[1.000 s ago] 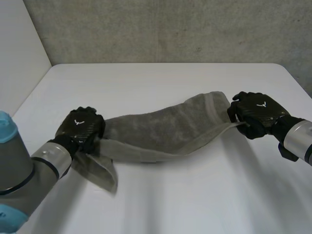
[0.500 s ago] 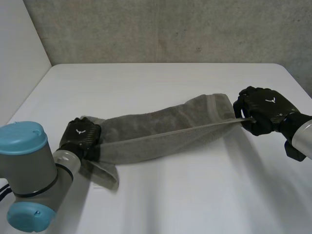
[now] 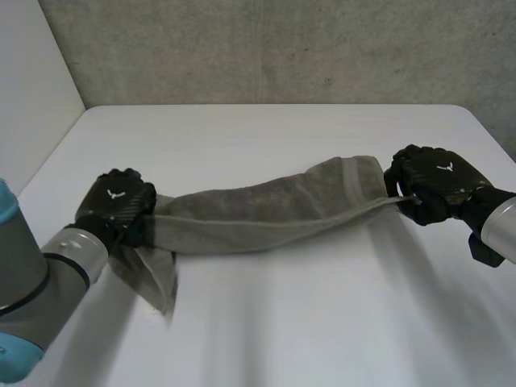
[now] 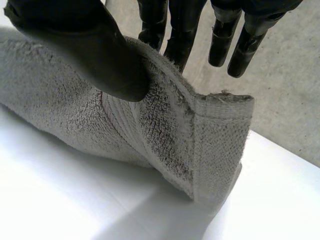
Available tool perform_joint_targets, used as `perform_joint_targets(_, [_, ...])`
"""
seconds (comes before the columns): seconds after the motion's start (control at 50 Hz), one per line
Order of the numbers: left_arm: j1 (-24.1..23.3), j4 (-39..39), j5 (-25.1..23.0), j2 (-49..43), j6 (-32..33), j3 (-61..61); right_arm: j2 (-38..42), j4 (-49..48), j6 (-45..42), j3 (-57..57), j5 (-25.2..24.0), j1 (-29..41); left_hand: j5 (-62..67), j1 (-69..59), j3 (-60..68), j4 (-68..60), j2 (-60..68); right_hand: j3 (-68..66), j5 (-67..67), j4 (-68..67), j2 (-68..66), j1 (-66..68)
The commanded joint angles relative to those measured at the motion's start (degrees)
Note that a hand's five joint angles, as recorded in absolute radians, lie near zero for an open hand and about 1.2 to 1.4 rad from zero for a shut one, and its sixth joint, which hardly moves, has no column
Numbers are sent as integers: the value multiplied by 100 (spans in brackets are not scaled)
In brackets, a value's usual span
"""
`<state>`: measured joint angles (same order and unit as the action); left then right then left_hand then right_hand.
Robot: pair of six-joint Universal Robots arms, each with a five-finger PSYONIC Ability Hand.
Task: Fold the towel.
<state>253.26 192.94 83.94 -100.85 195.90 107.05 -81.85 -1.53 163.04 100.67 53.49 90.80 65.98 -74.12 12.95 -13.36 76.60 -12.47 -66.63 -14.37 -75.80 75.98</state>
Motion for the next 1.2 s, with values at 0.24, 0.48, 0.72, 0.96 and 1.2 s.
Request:
perform_joint_targets(0.24, [136,7,-238,-260,-8,-308,450,-5,-35,-126,-31,52,402,-588,-295,336,340,247,-337,437,-420,402])
perform_joint_targets(0.48, [180,25,-247,-269,-17,-308,477,-49,-70,-65,-40,69,402,-588,-295,336,340,247,-337,437,-420,402])
perform_joint_targets(0.72, [153,16,-247,-234,-17,-220,468,-49,-176,-21,-58,52,402,-588,-295,336,340,247,-337,437,-420,402])
perform_joint_targets(0.96, [127,16,-247,-181,-26,-97,494,-49,-264,-12,-49,61,402,-588,-295,336,340,247,-337,437,-420,402])
perform_joint_targets(1.2, [118,-2,-238,-190,-26,-44,661,-5,-334,23,-23,78,402,-588,-295,336,340,247,-337,437,-420,402])
